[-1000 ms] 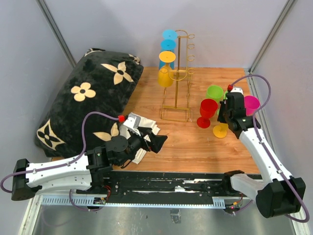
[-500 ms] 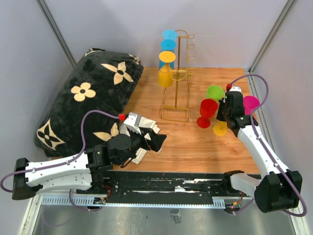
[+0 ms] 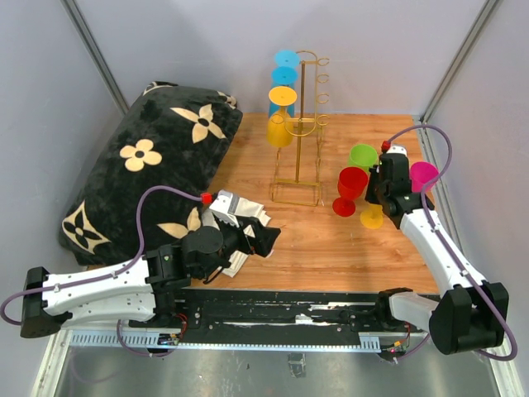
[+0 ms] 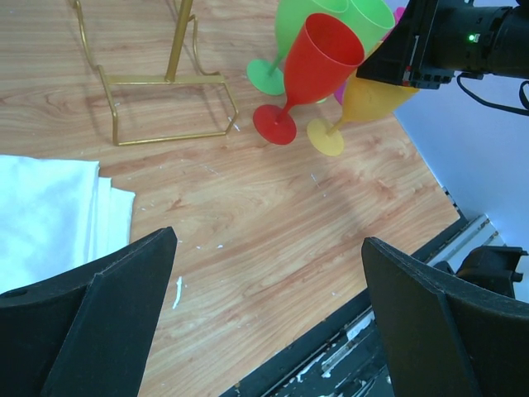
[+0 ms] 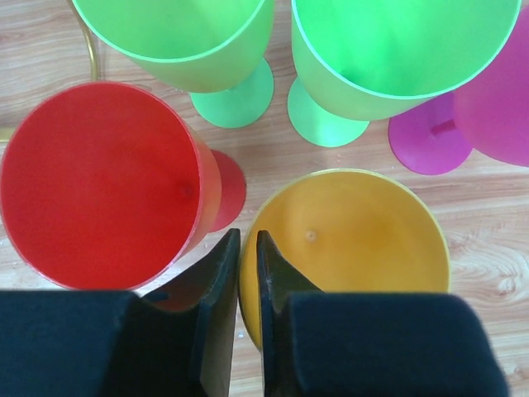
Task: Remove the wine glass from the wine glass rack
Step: Place the wine glass at the center of the board.
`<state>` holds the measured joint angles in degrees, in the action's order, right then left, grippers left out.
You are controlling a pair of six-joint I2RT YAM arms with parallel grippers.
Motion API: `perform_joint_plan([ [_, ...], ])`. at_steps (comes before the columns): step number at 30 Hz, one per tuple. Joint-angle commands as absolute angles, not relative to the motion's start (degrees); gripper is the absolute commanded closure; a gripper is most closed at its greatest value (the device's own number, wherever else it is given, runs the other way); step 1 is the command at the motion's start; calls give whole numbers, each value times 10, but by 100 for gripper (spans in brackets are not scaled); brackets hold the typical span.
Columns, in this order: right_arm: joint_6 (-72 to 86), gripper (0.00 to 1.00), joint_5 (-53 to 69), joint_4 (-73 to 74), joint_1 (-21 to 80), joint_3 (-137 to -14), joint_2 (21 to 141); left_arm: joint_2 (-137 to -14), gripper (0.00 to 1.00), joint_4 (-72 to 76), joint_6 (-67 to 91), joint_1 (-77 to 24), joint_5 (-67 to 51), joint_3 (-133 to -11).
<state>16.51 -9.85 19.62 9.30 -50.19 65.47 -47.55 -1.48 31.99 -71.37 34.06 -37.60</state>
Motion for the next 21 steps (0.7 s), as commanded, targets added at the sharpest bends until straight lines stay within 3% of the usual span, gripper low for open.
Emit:
perform_joint_plan([
  [1, 174, 85, -116, 230, 77, -530, 662, -483, 0, -14, 326, -713, 356, -397],
  [8, 165, 83, -127, 238, 77, -541, 647, -488, 0, -22, 328, -713, 351, -404],
  [14, 156, 93, -123, 238, 77, -543, 645, -490, 0, -23, 331, -713, 352, -404],
  [21, 155, 96, -121, 228, 77, -542, 652, -490, 0, -23, 331, -713, 354, -406],
])
